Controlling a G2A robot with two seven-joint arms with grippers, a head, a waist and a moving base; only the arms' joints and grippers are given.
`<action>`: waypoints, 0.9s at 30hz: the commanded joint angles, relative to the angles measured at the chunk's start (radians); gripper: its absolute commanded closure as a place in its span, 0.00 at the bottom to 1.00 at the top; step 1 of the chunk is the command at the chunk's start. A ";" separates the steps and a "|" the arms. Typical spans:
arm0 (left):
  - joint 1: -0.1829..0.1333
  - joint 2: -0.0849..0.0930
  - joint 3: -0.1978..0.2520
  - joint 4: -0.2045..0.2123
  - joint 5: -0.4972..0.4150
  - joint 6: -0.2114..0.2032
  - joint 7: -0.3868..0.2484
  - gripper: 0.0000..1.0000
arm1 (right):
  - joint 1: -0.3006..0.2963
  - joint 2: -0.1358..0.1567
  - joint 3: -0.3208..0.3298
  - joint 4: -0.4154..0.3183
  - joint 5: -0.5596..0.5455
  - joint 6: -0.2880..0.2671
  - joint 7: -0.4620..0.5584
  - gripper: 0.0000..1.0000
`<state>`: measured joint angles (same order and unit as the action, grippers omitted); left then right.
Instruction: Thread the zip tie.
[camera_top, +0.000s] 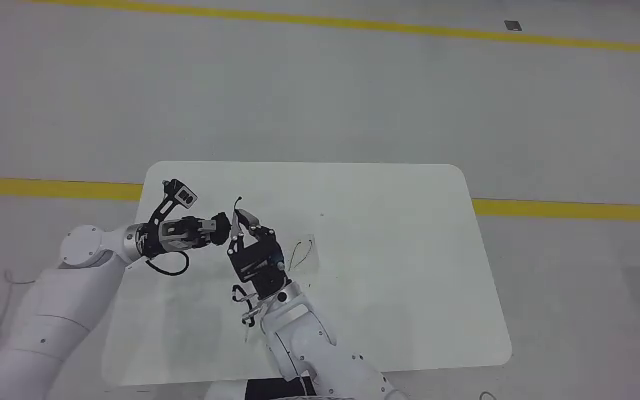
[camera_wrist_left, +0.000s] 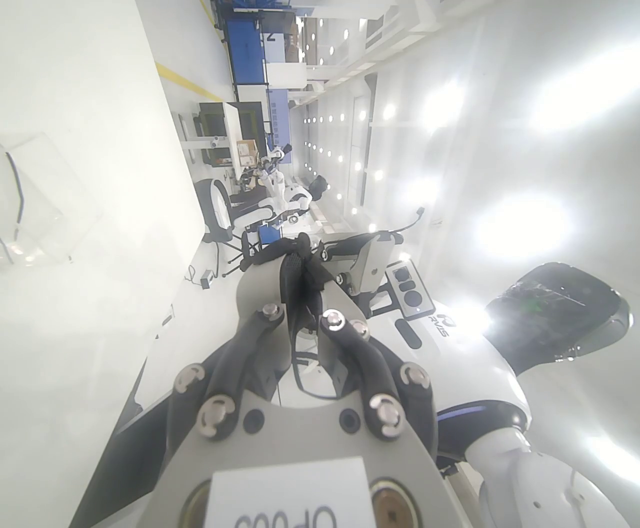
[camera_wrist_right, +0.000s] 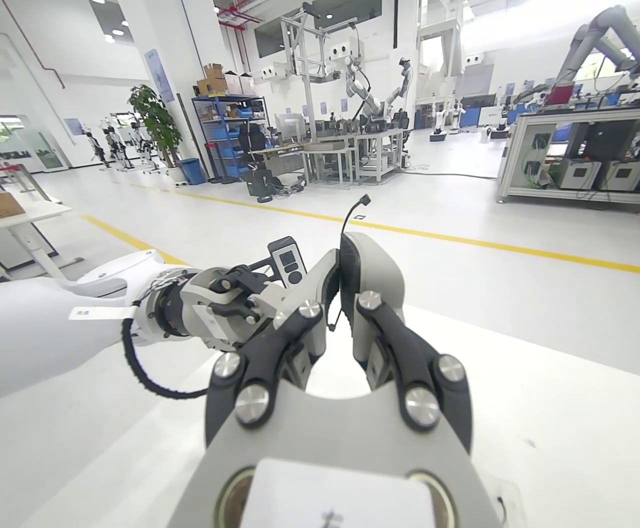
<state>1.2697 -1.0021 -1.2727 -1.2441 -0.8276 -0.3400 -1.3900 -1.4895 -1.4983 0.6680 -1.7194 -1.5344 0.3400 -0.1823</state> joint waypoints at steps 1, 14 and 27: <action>0.000 0.000 0.000 0.000 0.000 0.000 0.000 1.00 | 0.000 0.000 0.000 0.000 -0.001 0.000 0.000 1.00; 0.000 0.000 0.000 0.000 0.000 0.000 0.000 1.00 | 0.002 0.000 -0.003 0.003 -0.001 0.000 0.007 1.00; 0.000 0.000 0.000 0.000 0.000 0.000 0.000 1.00 | 0.004 -0.003 -0.002 0.007 -0.009 0.000 0.010 1.00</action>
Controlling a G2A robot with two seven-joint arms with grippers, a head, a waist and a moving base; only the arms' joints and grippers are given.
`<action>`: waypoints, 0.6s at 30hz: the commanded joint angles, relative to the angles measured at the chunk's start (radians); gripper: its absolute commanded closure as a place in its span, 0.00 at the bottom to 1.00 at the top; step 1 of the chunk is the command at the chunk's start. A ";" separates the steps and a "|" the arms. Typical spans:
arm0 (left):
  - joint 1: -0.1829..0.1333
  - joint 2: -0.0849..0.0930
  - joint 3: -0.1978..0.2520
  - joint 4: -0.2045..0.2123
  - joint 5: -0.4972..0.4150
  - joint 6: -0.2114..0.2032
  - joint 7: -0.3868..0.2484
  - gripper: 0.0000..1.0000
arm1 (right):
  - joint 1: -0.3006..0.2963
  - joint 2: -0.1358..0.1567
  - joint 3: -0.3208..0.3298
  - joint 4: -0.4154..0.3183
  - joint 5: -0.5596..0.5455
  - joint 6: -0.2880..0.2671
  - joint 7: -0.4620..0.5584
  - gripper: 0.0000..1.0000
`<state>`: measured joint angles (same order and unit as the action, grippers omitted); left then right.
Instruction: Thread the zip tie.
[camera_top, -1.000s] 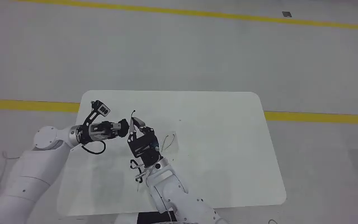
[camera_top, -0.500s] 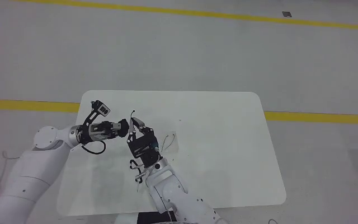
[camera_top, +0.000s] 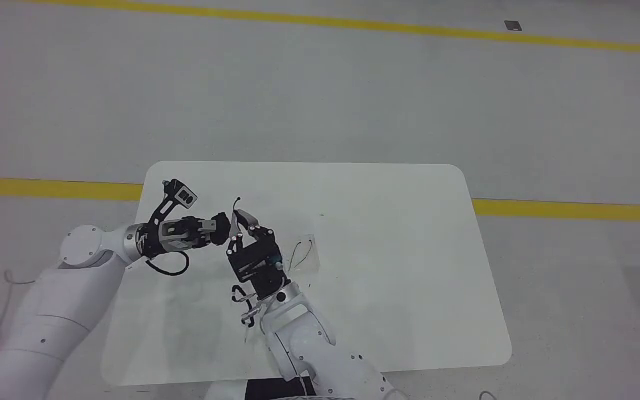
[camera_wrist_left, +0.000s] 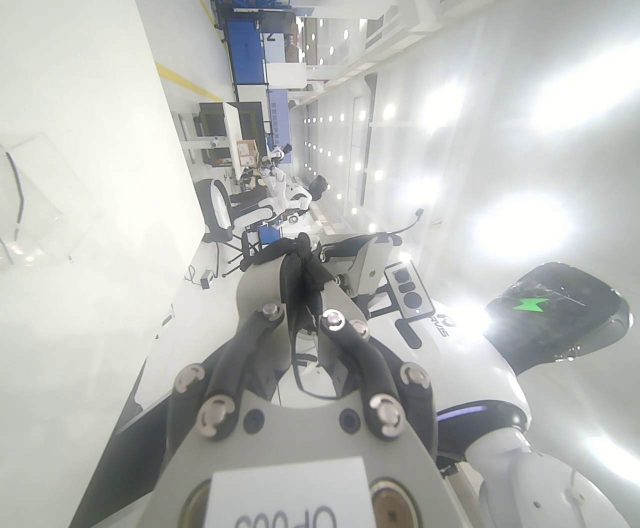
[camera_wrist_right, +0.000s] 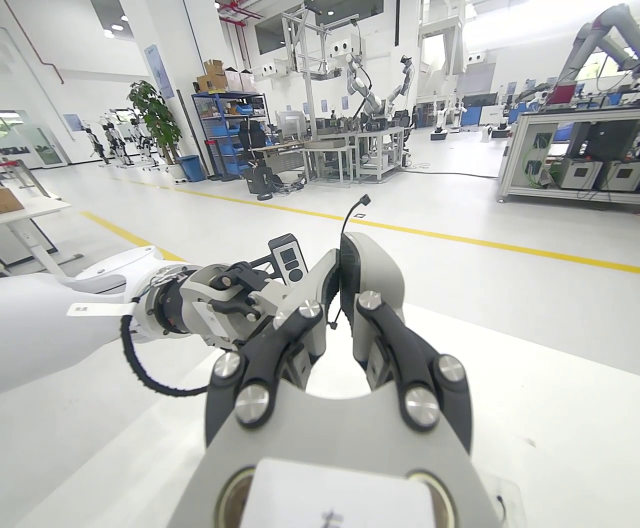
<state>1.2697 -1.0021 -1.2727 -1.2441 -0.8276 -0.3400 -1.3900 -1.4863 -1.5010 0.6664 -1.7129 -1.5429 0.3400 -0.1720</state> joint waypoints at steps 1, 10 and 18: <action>0.000 0.000 0.000 0.000 0.000 0.000 0.000 1.00 | 0.001 0.000 0.000 0.001 -0.002 0.000 0.000 1.00; 0.000 0.000 0.000 0.000 0.000 0.000 0.000 1.00 | 0.001 -0.003 0.002 0.004 -0.009 0.000 0.000 1.00; 0.000 0.000 0.000 0.000 0.000 0.000 0.000 1.00 | -0.005 -0.007 0.010 0.004 -0.012 0.000 -0.006 1.00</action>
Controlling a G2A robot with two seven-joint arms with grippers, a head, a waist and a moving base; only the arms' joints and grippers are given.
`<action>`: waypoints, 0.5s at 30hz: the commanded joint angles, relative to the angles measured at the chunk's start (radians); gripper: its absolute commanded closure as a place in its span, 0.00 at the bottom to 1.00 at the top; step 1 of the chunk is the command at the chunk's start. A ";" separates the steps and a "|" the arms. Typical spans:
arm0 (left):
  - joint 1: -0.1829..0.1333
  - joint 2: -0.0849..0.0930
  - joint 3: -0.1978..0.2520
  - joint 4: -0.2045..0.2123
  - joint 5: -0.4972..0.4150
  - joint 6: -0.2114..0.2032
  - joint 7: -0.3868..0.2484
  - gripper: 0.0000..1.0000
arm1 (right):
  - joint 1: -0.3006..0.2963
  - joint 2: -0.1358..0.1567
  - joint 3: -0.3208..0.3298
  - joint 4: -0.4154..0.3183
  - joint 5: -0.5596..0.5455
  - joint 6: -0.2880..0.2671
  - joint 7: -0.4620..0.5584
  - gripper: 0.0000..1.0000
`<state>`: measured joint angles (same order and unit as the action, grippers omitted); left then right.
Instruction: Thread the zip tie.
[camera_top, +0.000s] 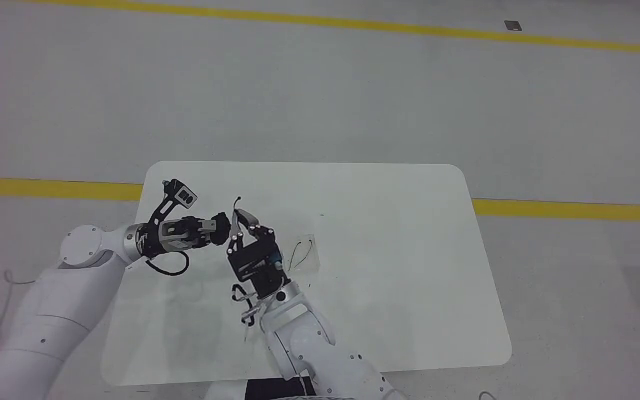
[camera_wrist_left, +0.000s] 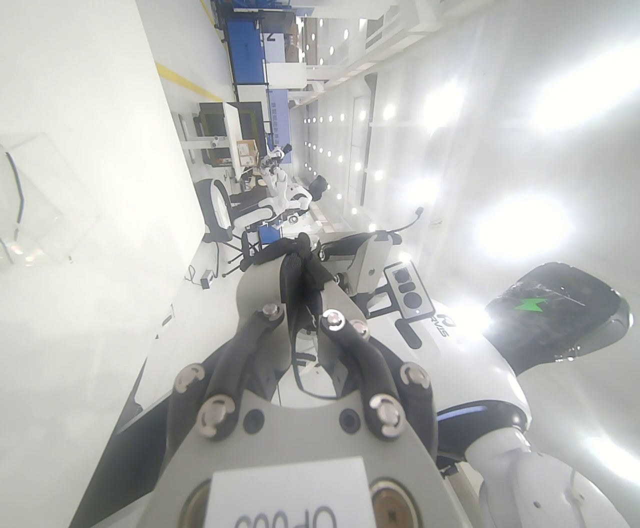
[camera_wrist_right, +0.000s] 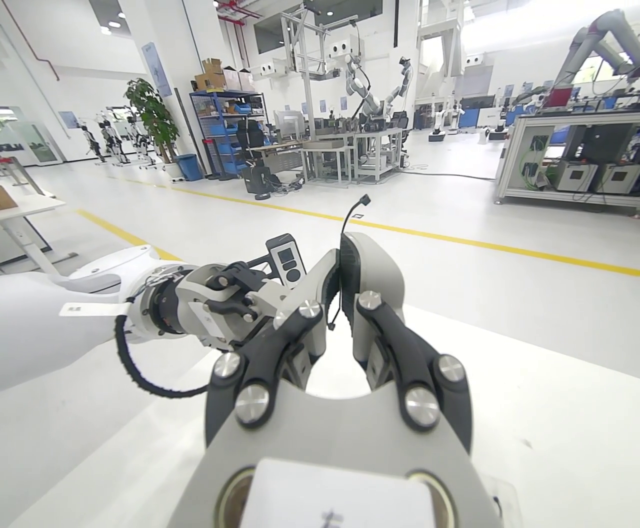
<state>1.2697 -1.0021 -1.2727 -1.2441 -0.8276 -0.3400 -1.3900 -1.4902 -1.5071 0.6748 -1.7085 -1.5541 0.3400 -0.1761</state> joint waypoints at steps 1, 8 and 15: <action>0.000 0.000 0.000 0.000 0.000 0.000 0.000 1.00 | -0.002 -0.001 0.003 -0.001 -0.002 0.000 -0.004 1.00; 0.000 0.000 0.000 0.000 0.000 0.000 0.000 1.00 | -0.009 -0.003 0.014 -0.013 -0.016 0.000 -0.002 1.00; 0.000 0.000 0.000 0.000 0.000 0.000 0.000 1.00 | -0.014 -0.002 0.019 -0.020 -0.016 0.000 -0.009 1.00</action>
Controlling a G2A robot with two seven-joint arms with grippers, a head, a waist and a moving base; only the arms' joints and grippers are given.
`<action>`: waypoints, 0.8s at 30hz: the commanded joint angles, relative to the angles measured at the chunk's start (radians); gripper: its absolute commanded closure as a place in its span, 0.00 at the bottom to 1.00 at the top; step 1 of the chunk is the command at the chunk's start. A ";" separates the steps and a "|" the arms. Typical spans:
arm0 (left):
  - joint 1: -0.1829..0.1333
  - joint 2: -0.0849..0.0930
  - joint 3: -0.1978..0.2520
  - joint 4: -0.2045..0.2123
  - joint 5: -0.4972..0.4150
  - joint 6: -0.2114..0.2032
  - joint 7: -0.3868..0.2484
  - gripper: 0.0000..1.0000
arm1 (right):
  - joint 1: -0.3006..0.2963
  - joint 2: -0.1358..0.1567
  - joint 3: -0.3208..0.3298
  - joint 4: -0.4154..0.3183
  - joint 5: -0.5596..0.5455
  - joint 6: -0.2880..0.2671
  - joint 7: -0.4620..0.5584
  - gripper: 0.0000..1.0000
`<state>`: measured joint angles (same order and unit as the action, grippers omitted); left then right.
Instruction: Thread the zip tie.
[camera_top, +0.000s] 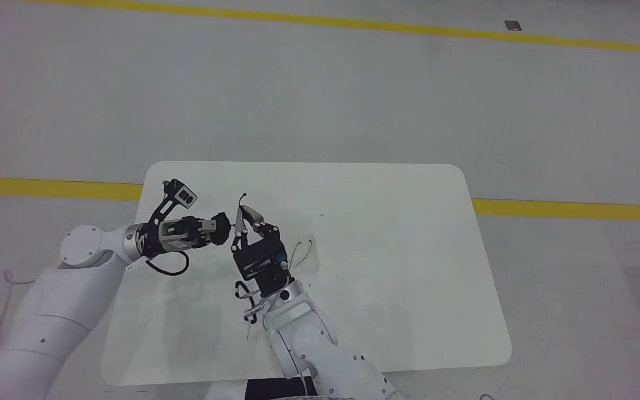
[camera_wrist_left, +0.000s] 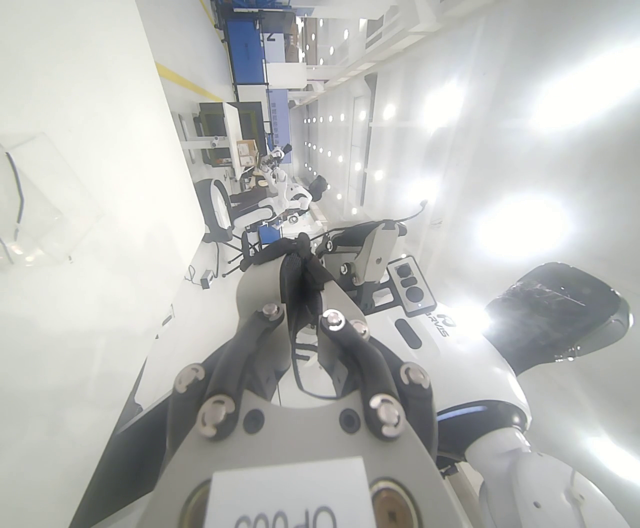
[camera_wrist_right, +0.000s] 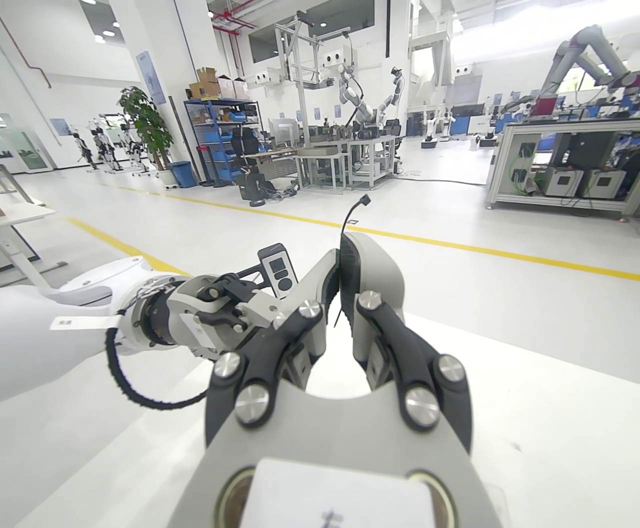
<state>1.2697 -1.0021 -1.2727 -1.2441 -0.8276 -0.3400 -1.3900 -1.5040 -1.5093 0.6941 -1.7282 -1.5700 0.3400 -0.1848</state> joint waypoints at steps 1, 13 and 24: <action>0.000 0.000 0.000 0.000 0.000 0.000 0.000 1.00 | 0.000 0.000 0.000 0.000 0.000 0.000 0.000 1.00; 0.000 0.000 0.000 0.000 0.000 0.000 0.000 1.00 | 0.000 0.000 0.000 0.000 0.000 0.000 0.000 1.00; 0.000 0.000 0.000 0.000 0.000 0.000 0.000 1.00 | -0.042 0.031 0.058 -0.031 0.000 0.000 -0.061 1.00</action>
<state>1.2697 -1.0021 -1.2727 -1.2441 -0.8276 -0.3400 -1.3900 -1.5409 -1.4817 0.7461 -1.7550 -1.5701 0.3401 -0.2400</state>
